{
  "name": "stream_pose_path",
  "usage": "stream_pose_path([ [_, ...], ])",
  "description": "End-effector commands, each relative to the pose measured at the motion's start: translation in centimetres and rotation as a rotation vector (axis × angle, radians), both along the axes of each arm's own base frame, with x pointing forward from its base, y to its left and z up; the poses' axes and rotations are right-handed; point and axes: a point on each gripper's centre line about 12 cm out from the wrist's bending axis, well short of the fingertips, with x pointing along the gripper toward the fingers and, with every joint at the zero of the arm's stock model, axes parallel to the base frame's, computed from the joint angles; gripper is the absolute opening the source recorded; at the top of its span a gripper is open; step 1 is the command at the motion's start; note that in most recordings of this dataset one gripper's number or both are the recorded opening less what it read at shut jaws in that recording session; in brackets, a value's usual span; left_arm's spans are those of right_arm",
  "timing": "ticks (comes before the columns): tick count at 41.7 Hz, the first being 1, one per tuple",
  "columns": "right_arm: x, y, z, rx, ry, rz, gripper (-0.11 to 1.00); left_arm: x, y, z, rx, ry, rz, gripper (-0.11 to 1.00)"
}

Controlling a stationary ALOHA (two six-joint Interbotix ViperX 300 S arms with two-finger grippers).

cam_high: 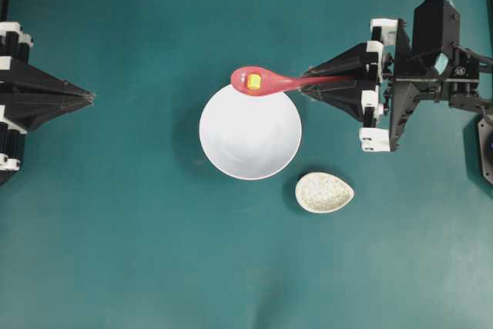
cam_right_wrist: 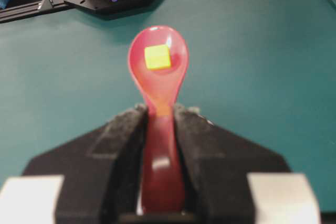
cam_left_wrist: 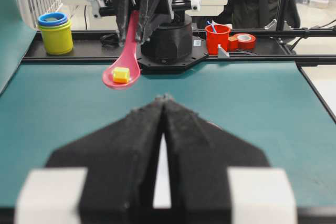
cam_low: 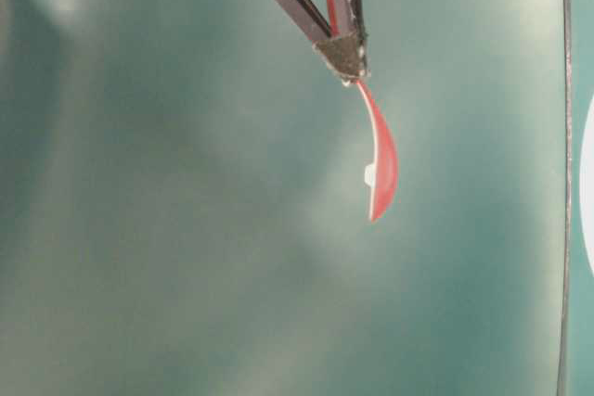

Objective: Scoop the yellow hexagonal prism block from the bowl with a spoon using the right arm.
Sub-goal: 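Lift the spoon carrying the yellow block up out of the bowl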

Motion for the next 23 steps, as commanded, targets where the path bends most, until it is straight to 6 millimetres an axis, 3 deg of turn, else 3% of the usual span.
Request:
stream_pose_path([
  [1,0.0,-0.02,0.94,-0.003,-0.033,-0.001,0.24,0.2,0.05,1.03,0.005,-0.029,0.002,0.0],
  [23,0.09,0.01,1.17,-0.005,-0.042,-0.001,0.24,0.32,0.02,0.74,-0.008,-0.014,0.0,0.0],
])
